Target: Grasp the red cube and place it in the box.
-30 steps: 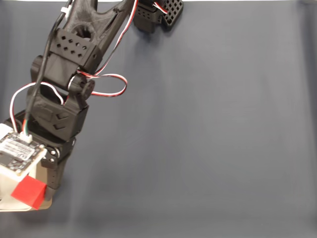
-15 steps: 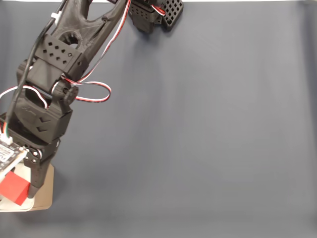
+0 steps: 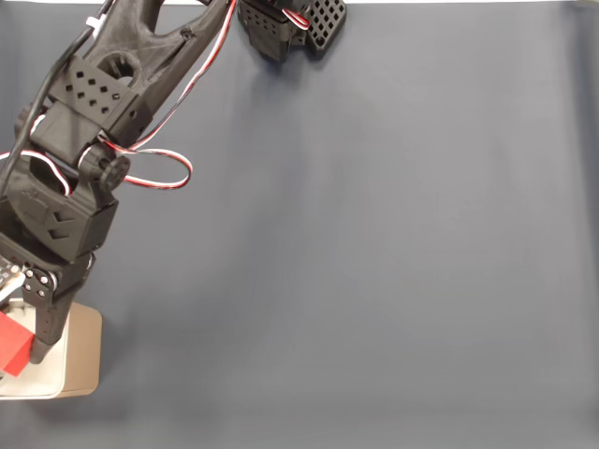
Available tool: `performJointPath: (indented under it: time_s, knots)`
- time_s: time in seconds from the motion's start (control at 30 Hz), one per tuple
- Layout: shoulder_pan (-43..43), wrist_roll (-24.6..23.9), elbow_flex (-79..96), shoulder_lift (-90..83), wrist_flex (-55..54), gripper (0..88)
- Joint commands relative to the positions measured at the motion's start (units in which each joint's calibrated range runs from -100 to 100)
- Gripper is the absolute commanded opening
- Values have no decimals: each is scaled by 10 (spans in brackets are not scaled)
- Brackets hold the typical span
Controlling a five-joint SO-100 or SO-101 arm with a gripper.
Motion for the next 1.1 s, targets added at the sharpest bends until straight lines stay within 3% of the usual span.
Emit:
performJointPath:
  time_s: [0.0,1.07]
  knots:
    - [9,6,-34,-9,-13,75]
    - [21,8,-32,-10,-11,77]
